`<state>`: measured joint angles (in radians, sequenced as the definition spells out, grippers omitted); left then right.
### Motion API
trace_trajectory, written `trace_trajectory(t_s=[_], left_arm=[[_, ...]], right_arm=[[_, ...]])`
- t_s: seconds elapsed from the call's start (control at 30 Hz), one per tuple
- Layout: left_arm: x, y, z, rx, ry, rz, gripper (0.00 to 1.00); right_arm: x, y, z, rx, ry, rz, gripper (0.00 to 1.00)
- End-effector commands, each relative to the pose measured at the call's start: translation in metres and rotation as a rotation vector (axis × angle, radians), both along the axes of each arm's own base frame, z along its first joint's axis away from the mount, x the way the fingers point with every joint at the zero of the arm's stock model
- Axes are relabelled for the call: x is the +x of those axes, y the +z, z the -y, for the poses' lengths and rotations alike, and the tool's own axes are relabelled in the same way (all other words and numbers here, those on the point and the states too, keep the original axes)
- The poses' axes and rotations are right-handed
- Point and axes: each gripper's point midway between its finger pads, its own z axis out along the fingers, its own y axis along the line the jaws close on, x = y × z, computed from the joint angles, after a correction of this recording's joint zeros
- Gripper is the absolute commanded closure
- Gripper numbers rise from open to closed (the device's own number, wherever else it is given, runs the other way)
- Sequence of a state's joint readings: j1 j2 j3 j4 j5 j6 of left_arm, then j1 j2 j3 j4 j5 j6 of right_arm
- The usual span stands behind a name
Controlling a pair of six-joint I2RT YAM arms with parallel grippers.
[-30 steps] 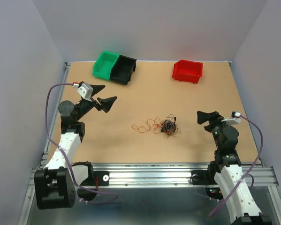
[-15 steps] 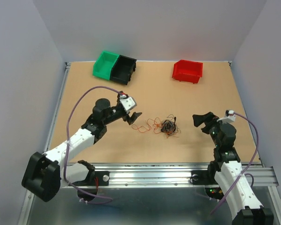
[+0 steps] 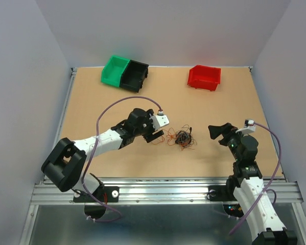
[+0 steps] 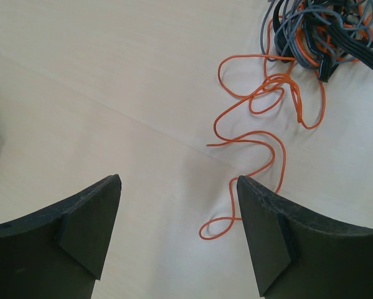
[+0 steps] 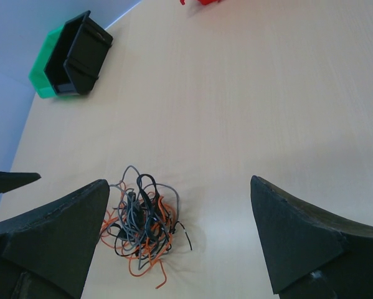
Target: Untangle the cables
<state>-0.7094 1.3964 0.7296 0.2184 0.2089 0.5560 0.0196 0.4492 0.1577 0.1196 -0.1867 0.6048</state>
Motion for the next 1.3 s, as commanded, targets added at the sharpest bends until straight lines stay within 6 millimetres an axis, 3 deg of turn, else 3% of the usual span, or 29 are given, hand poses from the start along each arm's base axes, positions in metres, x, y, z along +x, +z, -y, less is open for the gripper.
trace_trajectory(t_s=[0.0,0.23,0.57,0.73,0.97,1.03,1.1,1.13,1.2,1.27], left_arm=[[0.011,0.002,0.006,0.046,0.018,0.029,0.16],[-0.006,-0.017,0.019,0.082,-0.078,-0.036,0.13],[-0.030,-0.025,0.029,0.098,-0.200,-0.127,0.12],[-0.028,-0.047,0.030,0.152,-0.193,-0.187,0.32],[-0.022,-0.054,0.030,0.173,-0.168,-0.197,0.48],[-0.022,-0.059,0.030,0.181,-0.165,-0.206,0.65],[-0.021,-0.060,0.031,0.185,-0.168,-0.209,0.71],[-0.024,-0.065,0.029,0.202,-0.170,-0.230,0.84],[-0.024,-0.066,0.029,0.204,-0.171,-0.235,1.00],[-0.025,-0.061,0.030,0.195,-0.172,-0.229,1.00]], right_arm=[[0.004,0.033,-0.004,-0.014,0.026,0.088,0.00],[0.003,0.034,-0.005,-0.014,0.032,0.093,0.00],[0.003,0.033,-0.005,-0.016,0.032,0.092,0.00],[0.003,0.034,-0.005,-0.014,0.034,0.096,0.00],[0.002,0.035,-0.006,-0.016,0.040,0.103,0.00],[0.002,0.035,-0.006,-0.016,0.042,0.102,0.00],[0.002,0.034,-0.006,-0.018,0.042,0.096,0.00],[0.003,0.033,-0.006,-0.016,0.042,0.094,0.00],[0.003,0.031,-0.007,-0.017,0.050,0.084,0.00],[0.004,0.030,-0.009,-0.018,0.062,0.082,0.00]])
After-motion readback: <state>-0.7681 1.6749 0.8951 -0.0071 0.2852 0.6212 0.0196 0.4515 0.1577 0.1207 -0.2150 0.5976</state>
